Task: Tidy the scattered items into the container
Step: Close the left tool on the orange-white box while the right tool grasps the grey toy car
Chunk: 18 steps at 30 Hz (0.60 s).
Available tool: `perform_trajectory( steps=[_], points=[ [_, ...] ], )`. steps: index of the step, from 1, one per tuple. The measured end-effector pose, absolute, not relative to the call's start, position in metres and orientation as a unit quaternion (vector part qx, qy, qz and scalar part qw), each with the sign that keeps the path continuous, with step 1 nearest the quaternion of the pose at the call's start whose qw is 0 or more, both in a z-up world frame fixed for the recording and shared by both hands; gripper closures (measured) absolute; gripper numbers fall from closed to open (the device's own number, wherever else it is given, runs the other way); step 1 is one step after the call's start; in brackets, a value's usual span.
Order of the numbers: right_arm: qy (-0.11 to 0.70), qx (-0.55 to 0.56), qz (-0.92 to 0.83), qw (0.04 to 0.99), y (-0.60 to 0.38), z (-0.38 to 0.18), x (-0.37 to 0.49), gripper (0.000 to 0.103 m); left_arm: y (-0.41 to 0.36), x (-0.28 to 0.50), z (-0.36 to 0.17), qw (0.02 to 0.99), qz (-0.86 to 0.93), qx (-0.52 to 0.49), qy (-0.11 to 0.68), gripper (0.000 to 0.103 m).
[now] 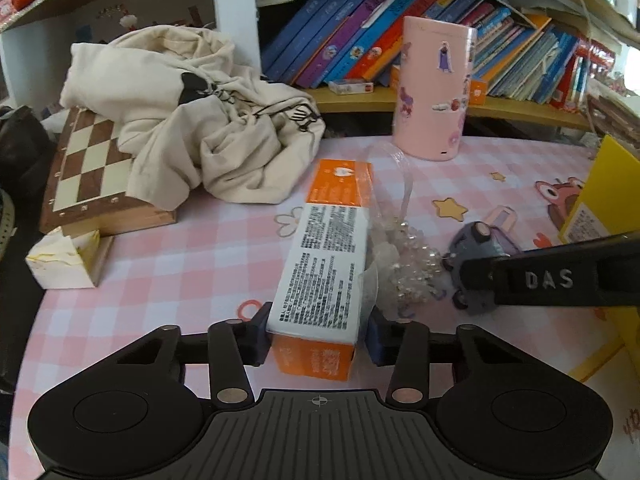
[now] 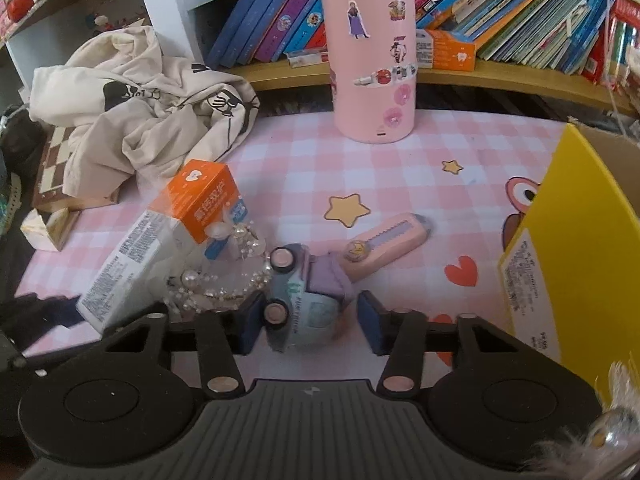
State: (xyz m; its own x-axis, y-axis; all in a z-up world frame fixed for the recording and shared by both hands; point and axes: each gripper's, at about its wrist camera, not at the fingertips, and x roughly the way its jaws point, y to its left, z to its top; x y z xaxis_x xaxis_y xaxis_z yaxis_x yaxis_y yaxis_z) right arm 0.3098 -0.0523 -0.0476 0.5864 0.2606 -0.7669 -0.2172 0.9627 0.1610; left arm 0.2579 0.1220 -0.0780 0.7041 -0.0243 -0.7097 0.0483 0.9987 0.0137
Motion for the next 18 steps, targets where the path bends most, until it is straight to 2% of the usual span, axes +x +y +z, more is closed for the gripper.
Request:
perform_trajectory(
  steps=[8,18],
  points=[
    [0.425,0.005,0.159,0.891,-0.056,-0.042,0.294,0.061,0.123,0.238,-0.074,0.918,-0.04,0.01,0.393,0.065],
    [0.43,-0.043,0.225,0.873,-0.067,-0.037,0.234,0.061,0.129,0.163,-0.069,0.911,-0.039,0.01,0.409,0.065]
  ],
)
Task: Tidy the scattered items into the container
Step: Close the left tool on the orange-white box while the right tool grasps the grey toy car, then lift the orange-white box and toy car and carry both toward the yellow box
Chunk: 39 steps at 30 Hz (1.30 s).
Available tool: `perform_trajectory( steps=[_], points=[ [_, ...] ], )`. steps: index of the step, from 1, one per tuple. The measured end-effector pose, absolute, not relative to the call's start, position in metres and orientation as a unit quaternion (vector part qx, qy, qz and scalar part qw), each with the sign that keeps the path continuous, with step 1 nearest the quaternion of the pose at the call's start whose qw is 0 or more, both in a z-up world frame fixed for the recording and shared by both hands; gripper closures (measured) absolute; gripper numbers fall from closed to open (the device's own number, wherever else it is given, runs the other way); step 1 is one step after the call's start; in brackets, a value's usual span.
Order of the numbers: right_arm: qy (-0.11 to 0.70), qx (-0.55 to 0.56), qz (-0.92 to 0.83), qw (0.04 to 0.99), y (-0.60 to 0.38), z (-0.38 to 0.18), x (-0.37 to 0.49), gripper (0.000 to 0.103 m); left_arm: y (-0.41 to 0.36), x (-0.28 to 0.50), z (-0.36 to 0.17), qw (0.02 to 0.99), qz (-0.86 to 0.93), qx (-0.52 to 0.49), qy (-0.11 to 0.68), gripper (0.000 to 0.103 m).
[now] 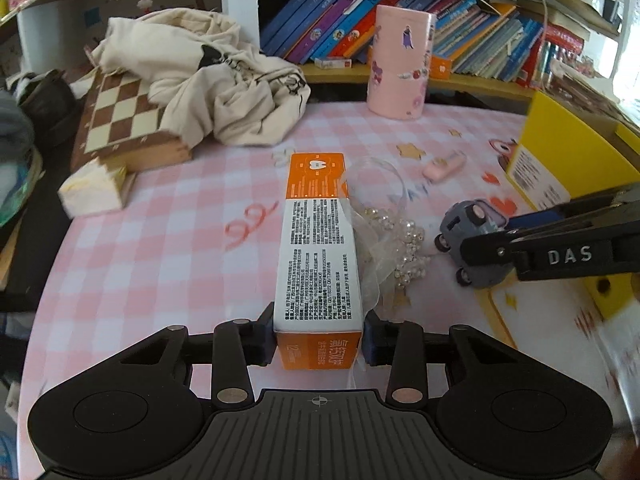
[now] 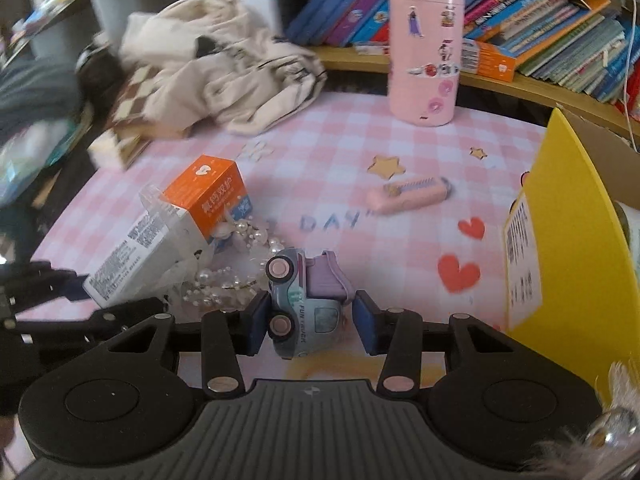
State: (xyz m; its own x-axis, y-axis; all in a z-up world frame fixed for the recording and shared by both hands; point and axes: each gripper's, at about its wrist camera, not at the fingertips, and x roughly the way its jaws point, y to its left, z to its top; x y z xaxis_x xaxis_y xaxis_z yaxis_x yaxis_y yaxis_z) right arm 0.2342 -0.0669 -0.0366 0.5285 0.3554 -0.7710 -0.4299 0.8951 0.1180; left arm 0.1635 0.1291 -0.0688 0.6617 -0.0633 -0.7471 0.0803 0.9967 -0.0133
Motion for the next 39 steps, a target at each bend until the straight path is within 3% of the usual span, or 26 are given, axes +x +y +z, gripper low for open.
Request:
perform_trajectory(
  steps=[11,14,16,21,31,35,39],
  points=[
    [0.428,-0.077,0.239,0.868,-0.078,-0.034,0.181,0.061,0.137,0.106,-0.062,0.909,-0.033,0.009,0.416,0.061],
    [0.432,-0.081,0.234,0.867,-0.082,-0.035,0.174,0.061,0.136,0.095,-0.056,0.912,-0.039,0.008,0.409,0.046],
    [0.435,-0.083,0.228,0.867,-0.085,-0.035,0.171,0.061,0.133,0.086,-0.051,0.916,-0.046,0.006,0.399,0.03],
    [0.44,-0.082,0.221,0.867,-0.088,-0.036,0.165,0.061,0.126,0.071,-0.037,0.925,-0.056,0.018,0.375,0.021],
    [0.442,-0.091,0.229,0.863,-0.085,-0.037,0.16,0.061,0.141,0.064,-0.005,0.953,-0.012,-0.021,0.302,0.021],
    [0.44,-0.094,0.234,0.862,-0.084,-0.038,0.161,0.061,0.146,0.082,-0.006,0.948,0.013,-0.007,0.318,0.023],
    [0.438,-0.1,0.243,0.859,-0.083,-0.038,0.162,0.061,0.143,0.102,-0.014,0.942,0.0,0.004,0.337,0.04]
  ],
)
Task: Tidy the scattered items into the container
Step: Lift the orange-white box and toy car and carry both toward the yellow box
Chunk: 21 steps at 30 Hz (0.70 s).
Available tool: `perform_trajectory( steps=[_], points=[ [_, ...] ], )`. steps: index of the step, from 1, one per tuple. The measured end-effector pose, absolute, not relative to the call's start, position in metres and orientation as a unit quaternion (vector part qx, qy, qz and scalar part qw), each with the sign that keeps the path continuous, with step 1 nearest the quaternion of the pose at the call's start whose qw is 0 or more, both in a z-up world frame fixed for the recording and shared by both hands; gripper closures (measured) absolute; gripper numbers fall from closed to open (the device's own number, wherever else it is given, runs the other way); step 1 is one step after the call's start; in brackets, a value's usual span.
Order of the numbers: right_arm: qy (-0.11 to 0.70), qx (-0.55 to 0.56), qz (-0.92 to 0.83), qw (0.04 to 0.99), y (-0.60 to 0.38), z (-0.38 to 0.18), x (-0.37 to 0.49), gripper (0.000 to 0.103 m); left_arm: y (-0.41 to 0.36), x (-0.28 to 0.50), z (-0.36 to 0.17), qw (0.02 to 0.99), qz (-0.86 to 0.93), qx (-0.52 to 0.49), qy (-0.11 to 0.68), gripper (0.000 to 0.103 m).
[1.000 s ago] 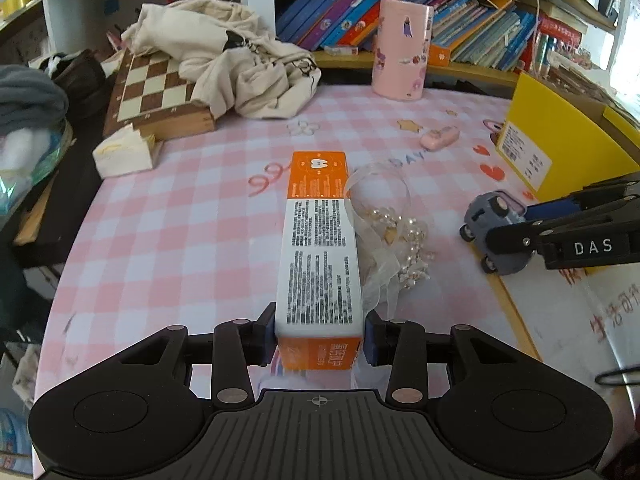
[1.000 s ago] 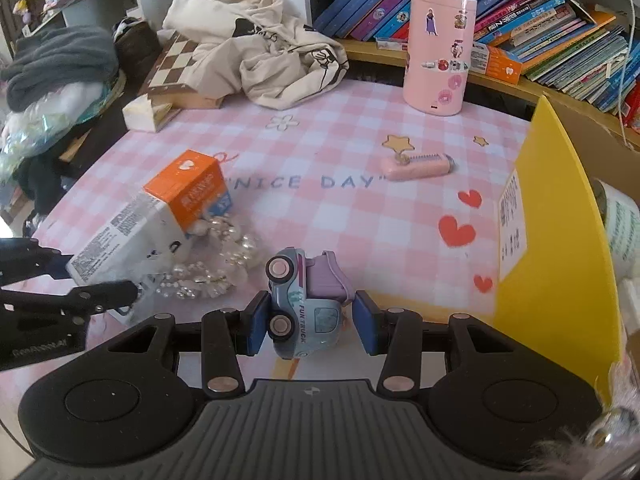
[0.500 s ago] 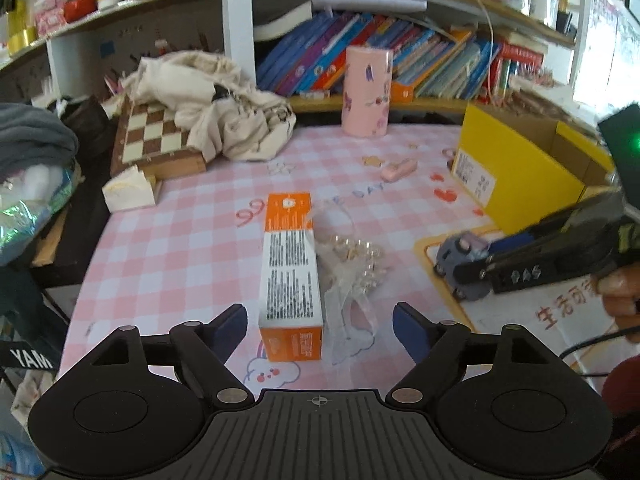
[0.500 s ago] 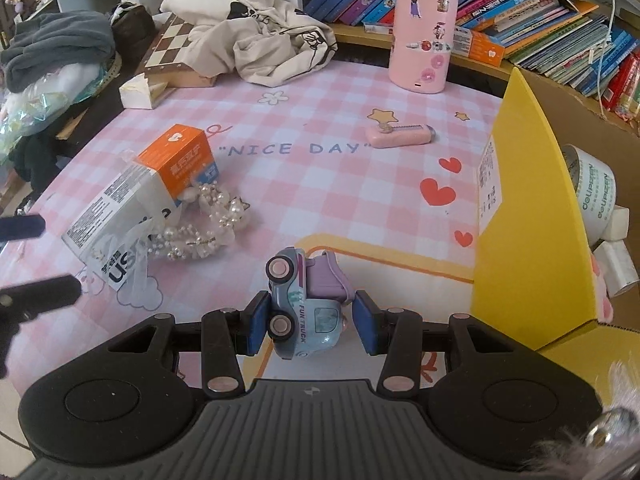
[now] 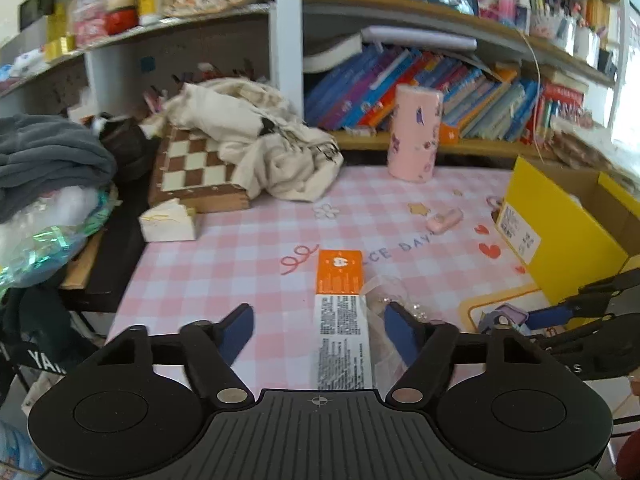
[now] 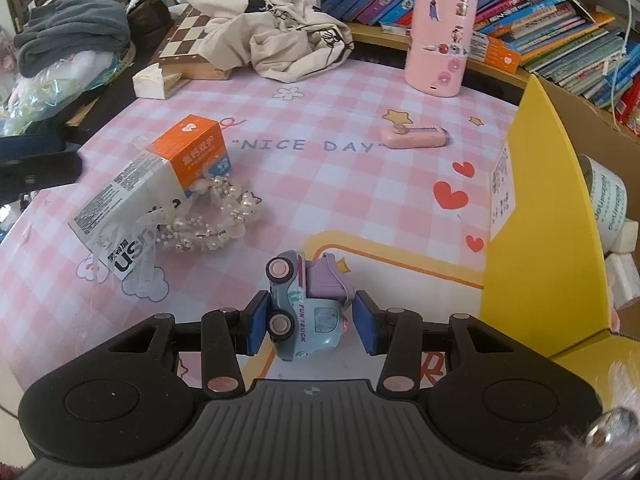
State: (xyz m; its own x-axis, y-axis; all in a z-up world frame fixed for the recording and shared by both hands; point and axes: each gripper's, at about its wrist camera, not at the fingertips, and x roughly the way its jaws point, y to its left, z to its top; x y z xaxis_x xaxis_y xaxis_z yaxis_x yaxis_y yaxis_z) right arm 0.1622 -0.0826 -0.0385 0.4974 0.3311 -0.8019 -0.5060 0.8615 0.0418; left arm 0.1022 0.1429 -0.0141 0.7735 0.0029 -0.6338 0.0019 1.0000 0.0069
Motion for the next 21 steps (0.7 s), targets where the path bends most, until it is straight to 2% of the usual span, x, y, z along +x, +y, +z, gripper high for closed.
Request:
perform_trajectory(
  steps=[3,6,8,9,15,21],
  points=[
    [0.438,-0.101,0.25,0.857,-0.082,-0.039,0.164,0.061,0.137,0.118,-0.024,0.93,-0.008,0.017,0.367,0.046],
    [0.438,-0.101,0.256,0.856,-0.083,-0.039,0.166,0.061,0.13,0.126,-0.031,0.924,-0.019,0.031,0.381,0.046],
    [0.44,-0.102,0.257,0.854,-0.084,-0.041,0.168,0.061,0.125,0.131,-0.036,0.918,-0.018,0.046,0.393,0.052],
    [0.442,-0.1,0.259,0.853,-0.085,-0.042,0.169,0.061,0.124,0.134,-0.039,0.915,-0.014,0.054,0.4,0.059],
    [0.439,-0.108,0.274,0.849,-0.086,-0.042,0.171,0.061,0.117,0.145,-0.049,0.897,-0.013,0.097,0.43,0.061],
    [0.437,-0.121,0.285,0.844,-0.083,-0.044,0.174,0.061,0.118,0.157,-0.057,0.893,-0.013,0.086,0.441,0.061]
  ],
)
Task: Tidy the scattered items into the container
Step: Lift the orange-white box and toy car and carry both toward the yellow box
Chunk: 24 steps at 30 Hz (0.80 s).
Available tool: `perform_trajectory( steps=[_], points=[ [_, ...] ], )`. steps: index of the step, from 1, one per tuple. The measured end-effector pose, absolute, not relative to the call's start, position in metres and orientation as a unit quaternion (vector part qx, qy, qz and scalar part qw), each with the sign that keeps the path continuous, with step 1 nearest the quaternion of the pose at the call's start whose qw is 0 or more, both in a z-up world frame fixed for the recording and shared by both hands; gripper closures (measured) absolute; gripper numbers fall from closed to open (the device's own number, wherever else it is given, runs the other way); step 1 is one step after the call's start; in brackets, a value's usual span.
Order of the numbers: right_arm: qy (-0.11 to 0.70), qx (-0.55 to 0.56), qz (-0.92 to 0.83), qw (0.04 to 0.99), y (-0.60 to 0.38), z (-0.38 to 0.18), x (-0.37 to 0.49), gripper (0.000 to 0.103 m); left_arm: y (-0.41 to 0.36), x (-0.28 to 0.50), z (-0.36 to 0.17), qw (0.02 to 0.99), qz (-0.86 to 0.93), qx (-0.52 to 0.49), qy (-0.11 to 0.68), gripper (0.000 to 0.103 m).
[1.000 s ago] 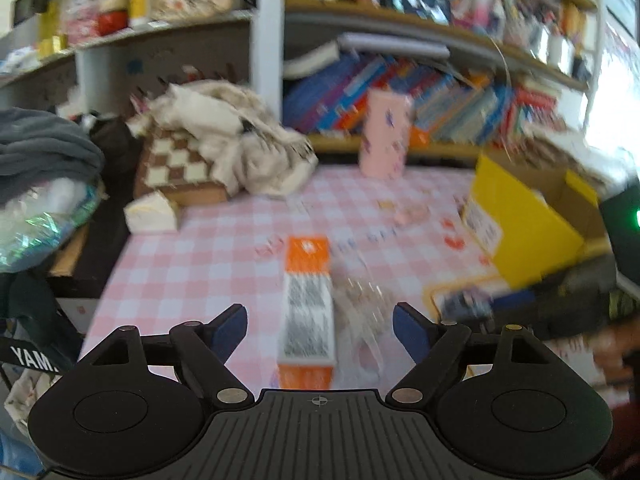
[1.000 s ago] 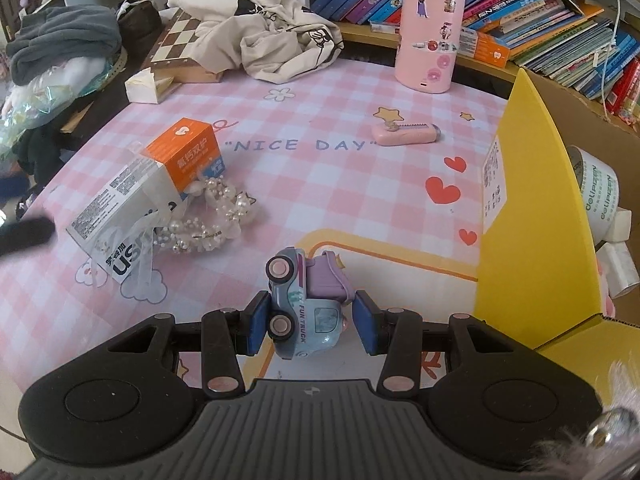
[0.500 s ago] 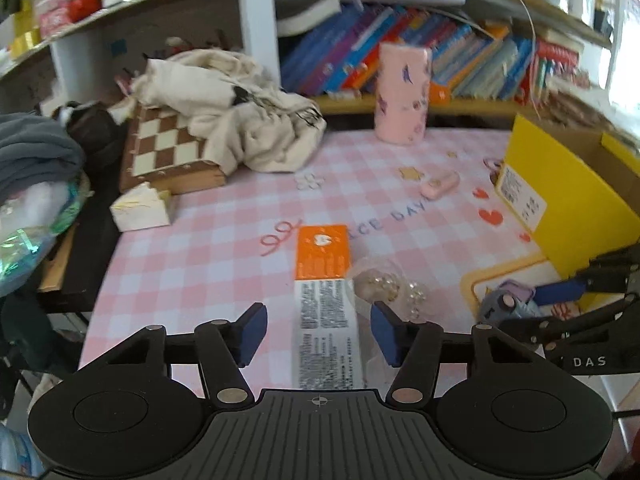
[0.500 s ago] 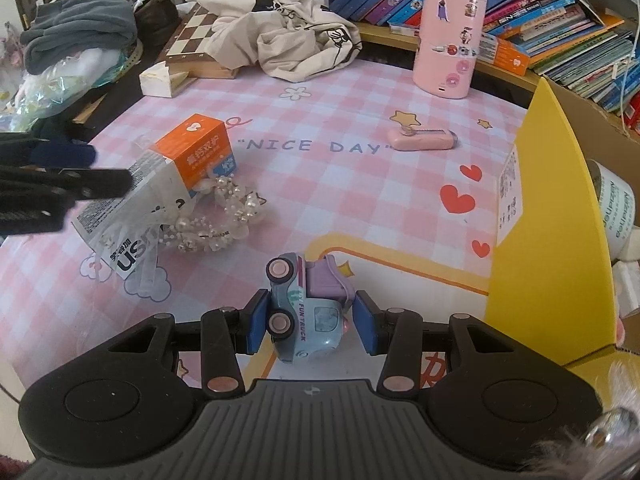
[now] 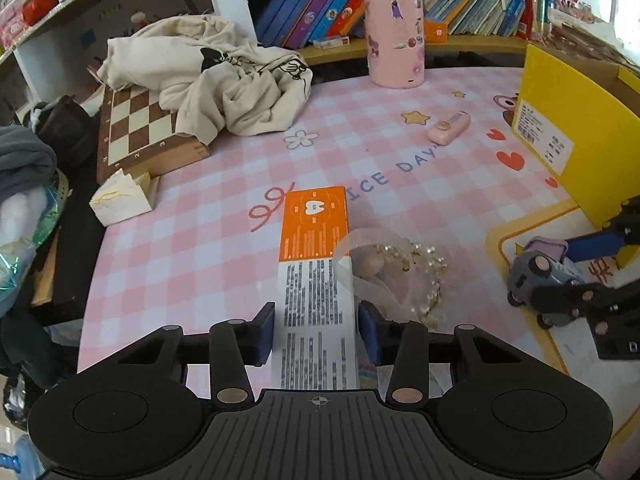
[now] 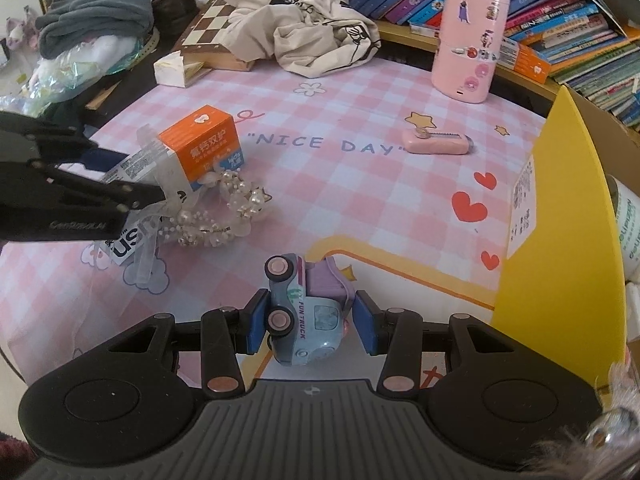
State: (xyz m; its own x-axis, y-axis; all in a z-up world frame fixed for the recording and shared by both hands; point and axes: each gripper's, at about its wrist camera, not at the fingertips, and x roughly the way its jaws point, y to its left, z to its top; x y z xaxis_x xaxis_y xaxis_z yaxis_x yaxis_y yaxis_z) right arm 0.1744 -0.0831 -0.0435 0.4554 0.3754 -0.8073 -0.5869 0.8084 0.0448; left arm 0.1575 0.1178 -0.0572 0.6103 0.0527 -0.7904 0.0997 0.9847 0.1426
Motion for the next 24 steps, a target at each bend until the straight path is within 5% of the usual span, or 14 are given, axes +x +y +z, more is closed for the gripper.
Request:
perform_trajectory(
  steps=[24],
  points=[
    [0.426,-0.109,0.285,0.852,-0.079,-0.038,0.169,0.061,0.161,0.131,-0.043,0.907,0.024,-0.003,0.42,0.065]
  ],
)
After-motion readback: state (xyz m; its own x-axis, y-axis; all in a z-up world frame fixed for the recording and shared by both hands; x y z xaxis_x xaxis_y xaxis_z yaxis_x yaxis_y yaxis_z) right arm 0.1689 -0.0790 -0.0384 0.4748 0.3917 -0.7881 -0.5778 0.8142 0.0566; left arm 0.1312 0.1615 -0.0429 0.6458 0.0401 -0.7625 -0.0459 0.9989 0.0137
